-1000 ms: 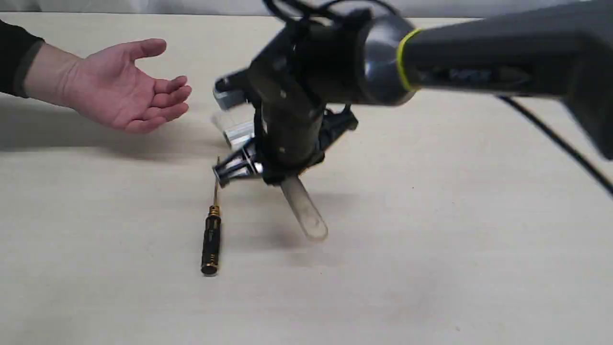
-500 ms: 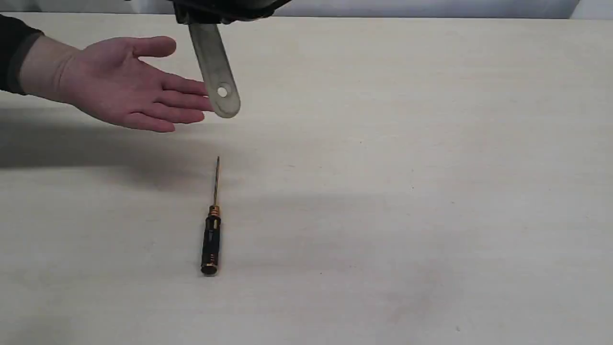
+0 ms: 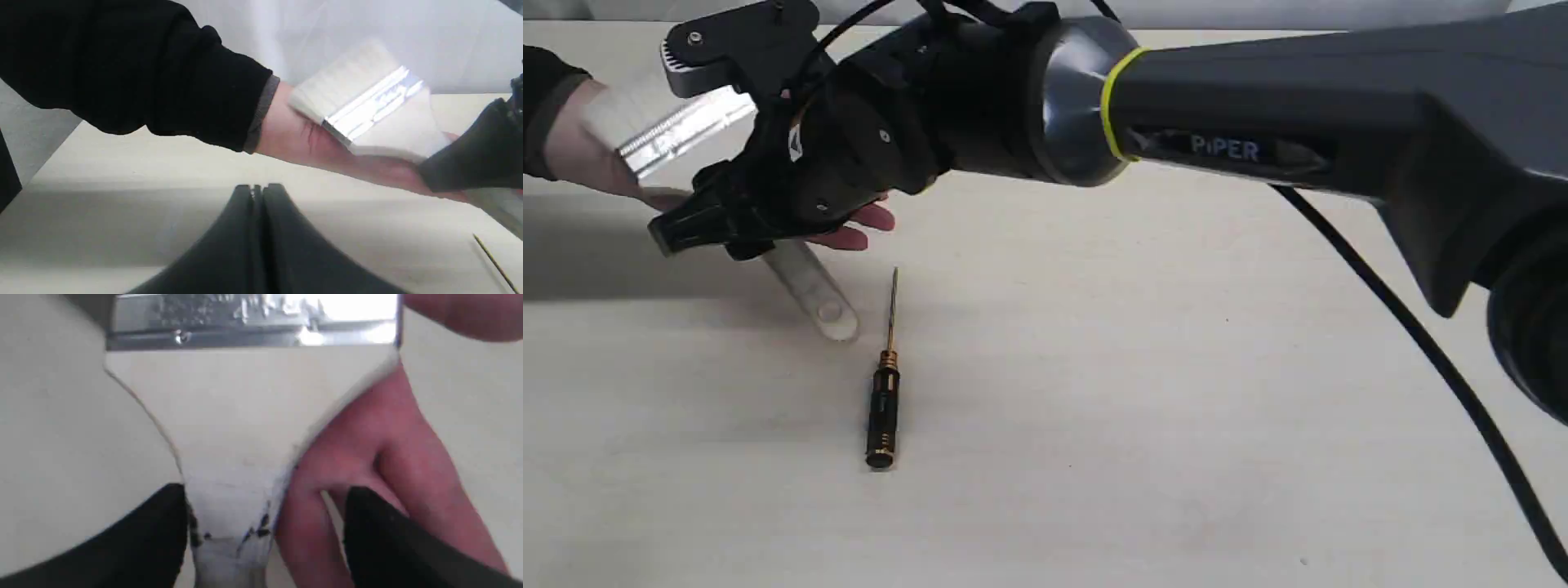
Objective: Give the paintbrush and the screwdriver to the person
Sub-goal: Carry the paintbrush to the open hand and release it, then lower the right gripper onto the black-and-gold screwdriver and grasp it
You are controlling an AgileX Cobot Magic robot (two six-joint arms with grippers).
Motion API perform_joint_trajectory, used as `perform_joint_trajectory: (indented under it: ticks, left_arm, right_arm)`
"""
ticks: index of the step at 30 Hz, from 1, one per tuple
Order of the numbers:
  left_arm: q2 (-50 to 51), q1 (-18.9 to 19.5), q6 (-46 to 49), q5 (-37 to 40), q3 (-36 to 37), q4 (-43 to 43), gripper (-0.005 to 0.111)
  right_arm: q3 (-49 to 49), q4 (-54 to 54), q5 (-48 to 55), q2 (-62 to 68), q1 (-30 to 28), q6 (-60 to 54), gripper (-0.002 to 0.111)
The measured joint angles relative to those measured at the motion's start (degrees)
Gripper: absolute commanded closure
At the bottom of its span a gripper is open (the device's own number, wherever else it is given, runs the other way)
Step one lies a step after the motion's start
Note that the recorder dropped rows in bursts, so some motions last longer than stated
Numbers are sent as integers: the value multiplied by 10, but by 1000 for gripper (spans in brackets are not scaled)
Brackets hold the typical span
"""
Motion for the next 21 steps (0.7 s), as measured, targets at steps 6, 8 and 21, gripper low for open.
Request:
perform_joint_trajectory:
  ticks: [6,8,21]
  left_arm:
    - [0,0,0,0,0,0,107]
    - [0,0,0,0,0,0,107]
    - [0,0,0,0,0,0,107]
  right_arm:
    - [-152,0,237,-24,0,8,52]
    - [-202,0,328,-34,0,24,56]
    - [-256,0,423,-1,0,58,64]
